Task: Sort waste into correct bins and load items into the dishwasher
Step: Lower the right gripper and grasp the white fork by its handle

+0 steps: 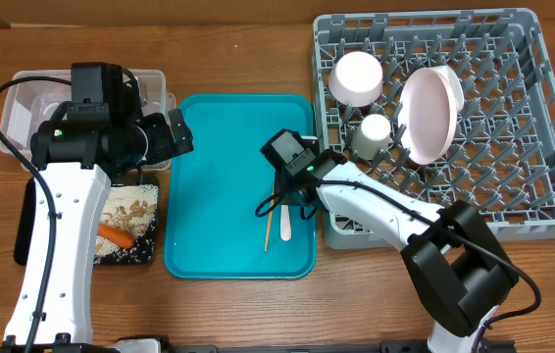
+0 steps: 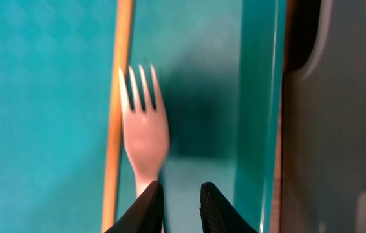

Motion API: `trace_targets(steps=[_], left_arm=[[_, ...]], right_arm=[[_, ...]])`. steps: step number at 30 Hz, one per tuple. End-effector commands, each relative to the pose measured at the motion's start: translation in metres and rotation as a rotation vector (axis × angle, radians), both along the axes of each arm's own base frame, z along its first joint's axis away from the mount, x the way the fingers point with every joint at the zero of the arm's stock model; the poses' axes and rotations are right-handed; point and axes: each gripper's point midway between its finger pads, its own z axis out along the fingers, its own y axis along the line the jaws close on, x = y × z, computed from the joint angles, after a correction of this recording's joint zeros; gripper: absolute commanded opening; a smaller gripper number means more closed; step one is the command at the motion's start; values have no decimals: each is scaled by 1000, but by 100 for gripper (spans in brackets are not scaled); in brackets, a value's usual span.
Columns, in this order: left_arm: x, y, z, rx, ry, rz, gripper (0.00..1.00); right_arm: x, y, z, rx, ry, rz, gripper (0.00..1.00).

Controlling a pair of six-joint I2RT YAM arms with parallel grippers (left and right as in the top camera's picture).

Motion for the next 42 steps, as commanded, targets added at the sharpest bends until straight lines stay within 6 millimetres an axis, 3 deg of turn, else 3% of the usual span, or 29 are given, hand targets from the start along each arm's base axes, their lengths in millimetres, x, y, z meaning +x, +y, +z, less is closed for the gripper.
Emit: trace_targets(steps=[1,11,28,42], left_arm=[[2,-1,16,1,-47,-11,100],[2,-1,16,1,-47,-11,100],[2,-1,16,1,-47,-11,100],[2,-1,16,1,-47,-11,100]], right_arm=[[-3,11,5,31,20,41,22],[-1,18,11,26,-6,55,22],[3,22,-8,5,-6,68,23],[0,27,-11,21,6,50,23]])
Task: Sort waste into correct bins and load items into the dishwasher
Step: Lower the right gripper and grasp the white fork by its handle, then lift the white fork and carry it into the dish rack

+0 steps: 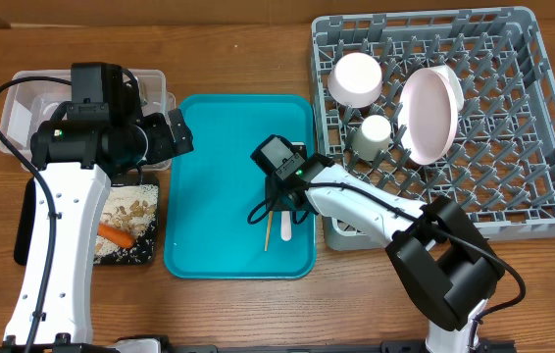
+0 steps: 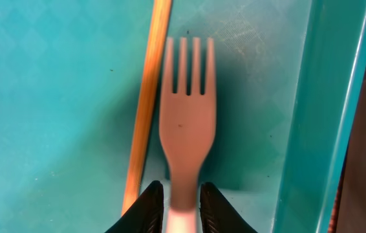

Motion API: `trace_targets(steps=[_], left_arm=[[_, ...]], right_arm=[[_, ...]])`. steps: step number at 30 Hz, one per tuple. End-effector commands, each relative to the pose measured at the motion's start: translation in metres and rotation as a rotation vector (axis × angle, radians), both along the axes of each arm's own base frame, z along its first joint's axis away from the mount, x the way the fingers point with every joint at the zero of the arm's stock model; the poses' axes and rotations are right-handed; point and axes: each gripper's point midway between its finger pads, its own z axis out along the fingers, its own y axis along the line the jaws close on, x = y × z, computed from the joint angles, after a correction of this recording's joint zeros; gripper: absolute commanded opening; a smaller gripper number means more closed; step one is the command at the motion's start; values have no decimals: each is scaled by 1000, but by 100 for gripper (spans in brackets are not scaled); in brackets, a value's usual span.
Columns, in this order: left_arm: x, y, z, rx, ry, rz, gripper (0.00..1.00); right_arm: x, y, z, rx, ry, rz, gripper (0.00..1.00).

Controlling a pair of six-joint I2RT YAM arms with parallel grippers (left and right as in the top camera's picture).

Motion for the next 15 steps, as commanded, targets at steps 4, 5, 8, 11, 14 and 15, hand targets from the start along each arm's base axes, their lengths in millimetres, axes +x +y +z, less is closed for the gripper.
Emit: trace_targets(steps=[4,5,8,11,14,15], left_arm=[[2,-1,16,1,-47,-11,100],[2,-1,16,1,-47,-11,100],[2,-1,16,1,-47,-11,100],[2,-1,16,1,-47,-11,100],[2,-1,16,1,-47,-11,100],[2,-1,16,1,-47,-11,100]], right_arm=[[0,12,-7,41,41,-57,23],[-1,12,-9,42,47,-64,23],[-1,13,-11,54,60,-65,23],[0,13,-11,59,61,-66,24],[0,13,-11,59,61,-66,37],[0,13,-11,59,61,-66,42]])
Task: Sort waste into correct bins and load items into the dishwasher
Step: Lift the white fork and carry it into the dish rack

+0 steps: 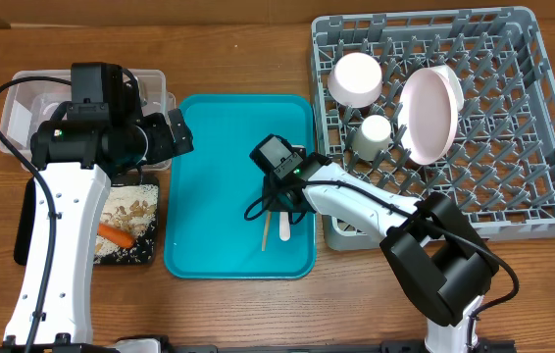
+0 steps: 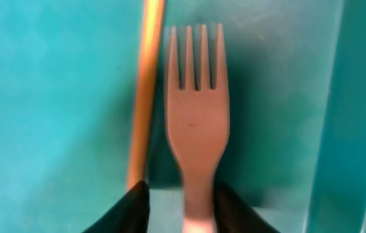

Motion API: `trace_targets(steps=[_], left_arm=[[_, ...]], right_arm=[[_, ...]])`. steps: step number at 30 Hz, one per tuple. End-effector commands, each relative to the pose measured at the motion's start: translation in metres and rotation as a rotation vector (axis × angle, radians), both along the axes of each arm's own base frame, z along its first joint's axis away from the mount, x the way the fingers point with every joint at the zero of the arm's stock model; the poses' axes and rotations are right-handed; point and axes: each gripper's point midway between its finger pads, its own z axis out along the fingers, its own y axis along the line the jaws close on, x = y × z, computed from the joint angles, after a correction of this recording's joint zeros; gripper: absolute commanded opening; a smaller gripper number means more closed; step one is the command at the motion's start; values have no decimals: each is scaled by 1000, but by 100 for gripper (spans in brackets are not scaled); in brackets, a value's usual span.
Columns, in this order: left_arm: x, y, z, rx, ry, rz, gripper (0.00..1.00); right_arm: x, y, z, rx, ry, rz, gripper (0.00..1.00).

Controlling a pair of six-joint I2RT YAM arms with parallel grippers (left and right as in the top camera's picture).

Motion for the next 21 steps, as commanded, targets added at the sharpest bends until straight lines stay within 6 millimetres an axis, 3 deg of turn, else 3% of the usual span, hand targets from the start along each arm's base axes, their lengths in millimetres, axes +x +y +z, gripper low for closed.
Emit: trace_targets(steps=[1,3,11,17,21], left_arm=[[2,-1,16,1,-47,-11,100],[2,-1,16,1,-47,-11,100],[2,-1,16,1,-47,-11,100],[2,-1,16,1,-47,-11,100],[2,-1,16,1,-47,-11,100]], right_arm=[[2,3,-4,6,11,-8,46],[3,4,-4,9,9,-11,53],[3,6,-2,17,9,-5,48],[3,5,-2,15,12,-5,26],[3,5,-2,13,12,-5,20]])
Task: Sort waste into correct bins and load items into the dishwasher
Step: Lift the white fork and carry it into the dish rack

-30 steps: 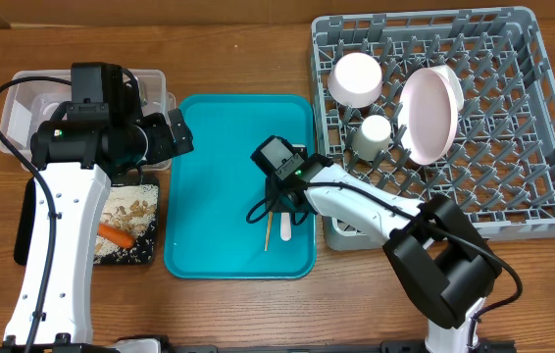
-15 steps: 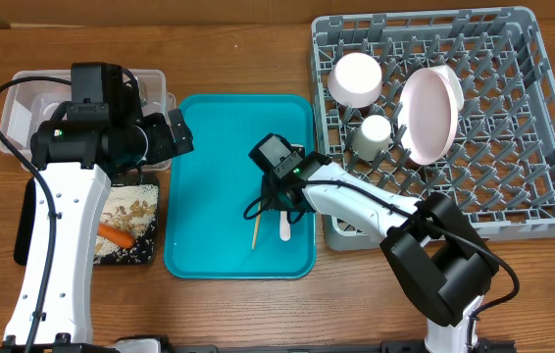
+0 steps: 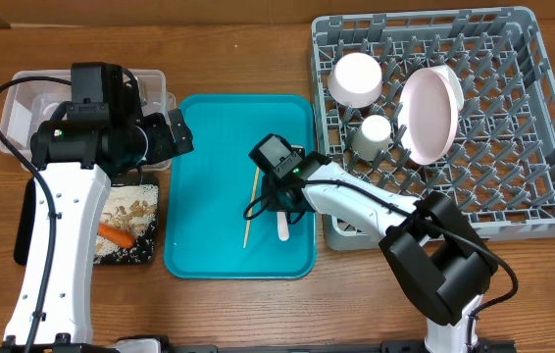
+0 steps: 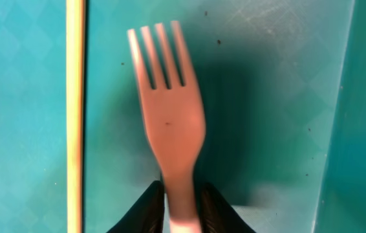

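Note:
A pale pink plastic fork (image 4: 170, 123) lies on the teal tray (image 3: 209, 127), tines pointing away from the wrist camera. My right gripper (image 4: 182, 210) is shut on its handle, one dark finger on each side. In the overhead view the fork's handle end (image 3: 282, 226) shows below the right gripper (image 3: 277, 201). A wooden chopstick (image 4: 75, 116) lies apart to the fork's left; in the overhead view the chopstick (image 3: 251, 208) is slanted. My left gripper (image 3: 179, 132) hangs by the tray's upper left corner; its jaws are unclear.
A grey dish rack (image 3: 513, 196) at the right holds a white cup (image 3: 356, 78), a small cup (image 3: 374, 132) and a pinkish bowl (image 3: 428, 113) on edge. At the left are a clear bin (image 3: 23, 88) and a black tray (image 3: 145, 257) with food scraps and a carrot (image 3: 116, 233).
The right jaws stood wider around the fork handle and are now shut on it. The chopstick, then close beside the fork, now lies further left. The left arm has not moved.
First the right gripper was nearly shut just right of the fork handle, with the chopstick touching the fork's left side. Then its fingers straddled the handle, then stood wider and lower around it. Now they grip the handle and the chopstick lies apart.

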Motion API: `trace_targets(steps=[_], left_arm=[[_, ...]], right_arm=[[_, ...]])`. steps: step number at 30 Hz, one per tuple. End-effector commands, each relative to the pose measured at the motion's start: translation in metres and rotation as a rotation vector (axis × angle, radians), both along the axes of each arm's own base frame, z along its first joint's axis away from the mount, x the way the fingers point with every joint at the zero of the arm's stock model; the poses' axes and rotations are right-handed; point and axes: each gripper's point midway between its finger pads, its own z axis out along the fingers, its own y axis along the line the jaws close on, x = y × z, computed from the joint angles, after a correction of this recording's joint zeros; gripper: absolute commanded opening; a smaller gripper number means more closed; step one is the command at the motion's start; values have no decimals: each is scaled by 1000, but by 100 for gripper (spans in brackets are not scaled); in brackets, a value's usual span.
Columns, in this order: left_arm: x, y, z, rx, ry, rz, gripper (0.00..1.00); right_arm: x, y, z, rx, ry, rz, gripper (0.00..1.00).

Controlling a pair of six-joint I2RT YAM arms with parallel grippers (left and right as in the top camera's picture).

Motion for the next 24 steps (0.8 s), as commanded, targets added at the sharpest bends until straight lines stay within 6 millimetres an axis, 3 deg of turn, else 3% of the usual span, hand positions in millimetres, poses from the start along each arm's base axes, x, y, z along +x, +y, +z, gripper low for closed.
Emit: trace_targets(steps=[1,9,14,24], left_arm=[[2,-1,16,1,-47,-11,100],[2,-1,16,1,-47,-11,100],[2,-1,16,1,-47,-11,100],[2,-1,16,1,-47,-11,100]], right_arm=[[4,3,-1,3,0,-4,20],[5,3,0,5,-2,-3,17],[11,0,14,-27,-25,-6,4],[15,-7,28,-60,-49,-15,4]])
